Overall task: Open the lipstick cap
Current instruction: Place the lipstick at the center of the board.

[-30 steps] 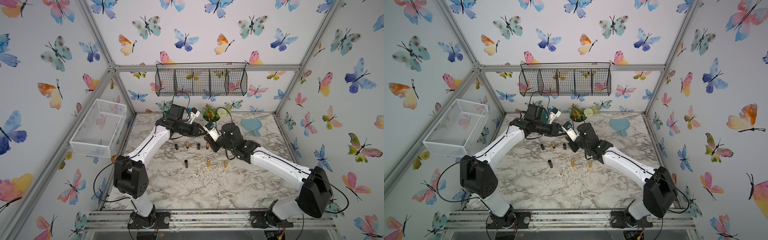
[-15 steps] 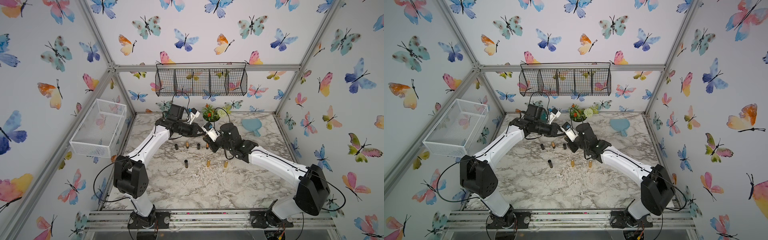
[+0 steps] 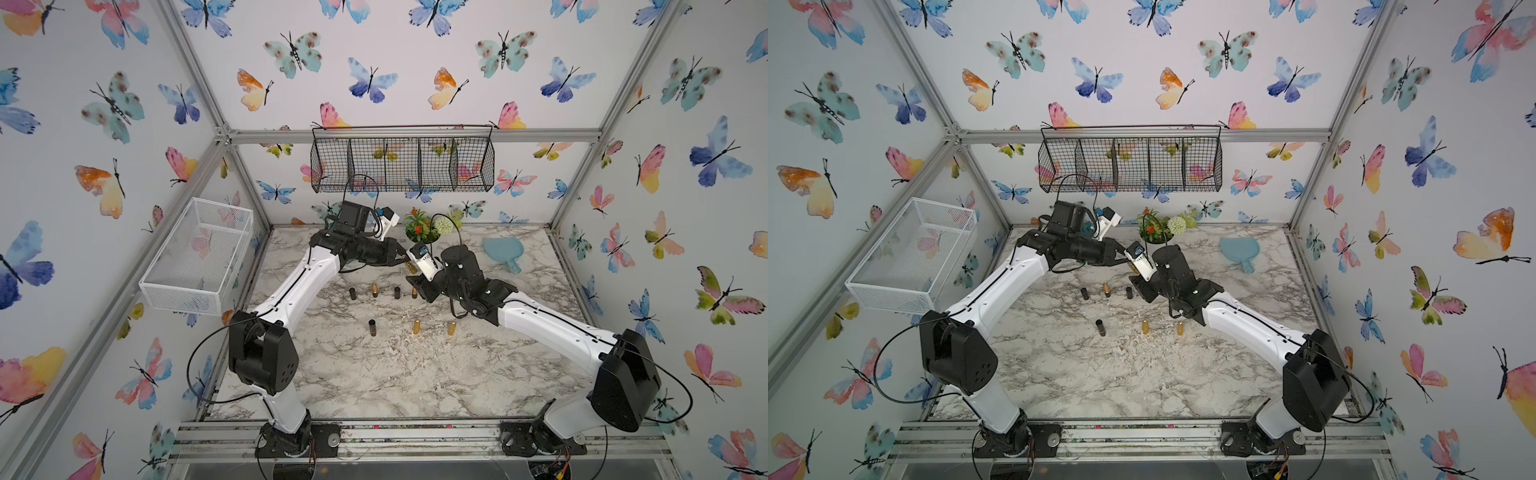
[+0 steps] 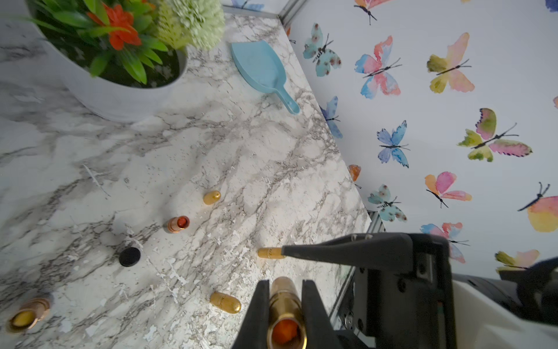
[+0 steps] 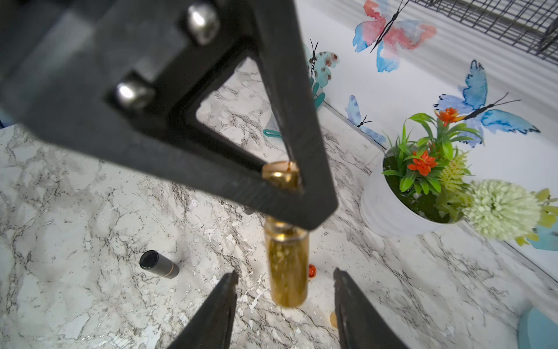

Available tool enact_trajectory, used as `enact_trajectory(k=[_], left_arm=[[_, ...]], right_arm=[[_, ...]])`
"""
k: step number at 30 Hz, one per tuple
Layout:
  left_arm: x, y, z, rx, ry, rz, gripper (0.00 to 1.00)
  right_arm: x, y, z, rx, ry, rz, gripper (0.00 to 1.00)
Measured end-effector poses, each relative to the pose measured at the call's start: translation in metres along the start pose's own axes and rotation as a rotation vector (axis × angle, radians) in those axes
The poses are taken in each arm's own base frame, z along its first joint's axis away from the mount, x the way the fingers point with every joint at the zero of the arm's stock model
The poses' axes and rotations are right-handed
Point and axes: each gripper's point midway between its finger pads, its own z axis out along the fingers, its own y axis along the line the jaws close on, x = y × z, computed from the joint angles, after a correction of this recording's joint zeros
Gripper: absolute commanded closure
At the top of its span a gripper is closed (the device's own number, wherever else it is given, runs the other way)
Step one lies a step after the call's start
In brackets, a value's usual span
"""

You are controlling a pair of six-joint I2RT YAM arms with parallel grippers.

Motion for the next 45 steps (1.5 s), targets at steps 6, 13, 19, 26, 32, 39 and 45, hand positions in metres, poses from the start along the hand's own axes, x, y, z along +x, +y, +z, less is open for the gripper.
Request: enact_trajectory(k=[6, 13, 19, 26, 32, 39, 45], left_arm=[[-0.01, 0.02, 0.046, -0.176, -0.006, 0.057, 0.93], [0.015, 0.021, 0.142, -0.335, 0.072, 0.172, 0.92], [0.034, 0.011, 0.202, -0.393, 0.099, 0.281, 0.9], [0.051, 0.023, 0.232, -0.46, 0.123, 0.328, 0.9], [0.054, 0.037, 0.237, -0.508, 0.124, 0.338, 0.88], [0.059, 0.047, 0.242, -0.527, 0.136, 0.346, 0.85], [0.069, 0.058, 0.251, -0.537, 0.159, 0.342, 0.77]], right_arm=[[-0.012, -0.019, -0.04, 0.104, -0.007, -0.019, 0.46], [-0.042, -0.056, -0.129, 0.312, -0.129, 0.006, 0.45], [-0.035, -0.077, -0.174, 0.45, -0.177, 0.062, 0.45], [-0.025, -0.082, -0.173, 0.484, -0.147, 0.072, 0.45], [-0.01, -0.078, -0.164, 0.473, -0.112, 0.082, 0.45], [-0.001, -0.075, -0.155, 0.459, -0.087, 0.09, 0.45], [-0.001, -0.075, -0.155, 0.458, -0.087, 0.094, 0.45]])
